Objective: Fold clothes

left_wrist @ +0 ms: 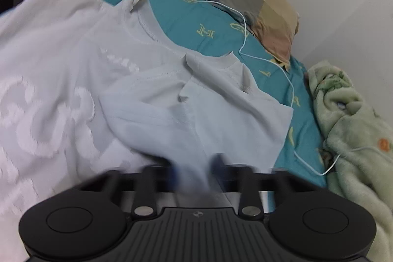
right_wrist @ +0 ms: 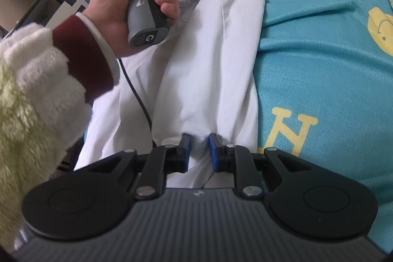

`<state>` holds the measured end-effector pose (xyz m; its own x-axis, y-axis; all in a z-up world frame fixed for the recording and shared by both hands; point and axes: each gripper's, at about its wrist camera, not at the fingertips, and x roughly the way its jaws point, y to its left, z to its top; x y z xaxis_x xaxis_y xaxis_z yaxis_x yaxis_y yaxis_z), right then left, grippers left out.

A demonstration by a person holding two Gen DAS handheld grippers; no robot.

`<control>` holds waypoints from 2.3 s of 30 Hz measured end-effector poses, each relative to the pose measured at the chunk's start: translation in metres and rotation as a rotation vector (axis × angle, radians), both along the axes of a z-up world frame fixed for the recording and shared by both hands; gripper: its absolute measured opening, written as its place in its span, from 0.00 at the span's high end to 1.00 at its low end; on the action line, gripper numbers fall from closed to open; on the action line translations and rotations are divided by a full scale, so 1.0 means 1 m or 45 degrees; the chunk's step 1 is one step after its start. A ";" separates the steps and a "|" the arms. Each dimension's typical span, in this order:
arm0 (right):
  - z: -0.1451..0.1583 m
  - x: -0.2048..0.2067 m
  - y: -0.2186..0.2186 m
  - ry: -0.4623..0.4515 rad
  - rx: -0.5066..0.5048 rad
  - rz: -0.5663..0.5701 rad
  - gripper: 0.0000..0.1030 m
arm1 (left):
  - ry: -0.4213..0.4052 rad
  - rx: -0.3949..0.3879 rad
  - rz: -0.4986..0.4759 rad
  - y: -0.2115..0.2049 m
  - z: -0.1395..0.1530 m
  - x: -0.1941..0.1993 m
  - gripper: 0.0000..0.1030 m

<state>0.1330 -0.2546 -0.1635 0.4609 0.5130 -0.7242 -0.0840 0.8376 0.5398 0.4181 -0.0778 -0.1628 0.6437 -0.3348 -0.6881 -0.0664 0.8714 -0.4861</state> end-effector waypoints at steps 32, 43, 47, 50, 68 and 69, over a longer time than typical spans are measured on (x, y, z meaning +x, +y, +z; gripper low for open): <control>0.005 0.008 -0.006 -0.029 0.010 -0.011 0.77 | -0.049 -0.263 0.532 0.307 0.043 -0.137 0.37; 0.003 0.014 0.000 -0.030 -0.028 -0.017 0.77 | 0.054 -0.651 0.583 0.348 -0.022 -0.109 0.37; 0.001 0.016 0.001 -0.032 -0.031 -0.020 0.77 | 0.037 -0.638 0.630 0.350 -0.036 -0.098 0.37; 0.000 0.017 0.000 -0.035 -0.021 -0.023 0.77 | -0.013 -0.532 0.704 0.357 -0.038 -0.093 0.41; 0.002 0.018 0.003 -0.054 -0.026 -0.018 0.77 | -0.477 0.211 0.350 0.263 0.088 -0.066 0.96; 0.003 0.018 0.003 -0.054 -0.028 -0.017 0.77 | -0.508 0.263 0.291 0.244 0.101 -0.061 0.96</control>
<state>0.1508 -0.2516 -0.1609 0.4982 0.4911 -0.7146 -0.0956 0.8502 0.5177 0.3571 0.1665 -0.0616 0.9112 -0.0375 -0.4102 -0.1107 0.9369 -0.3316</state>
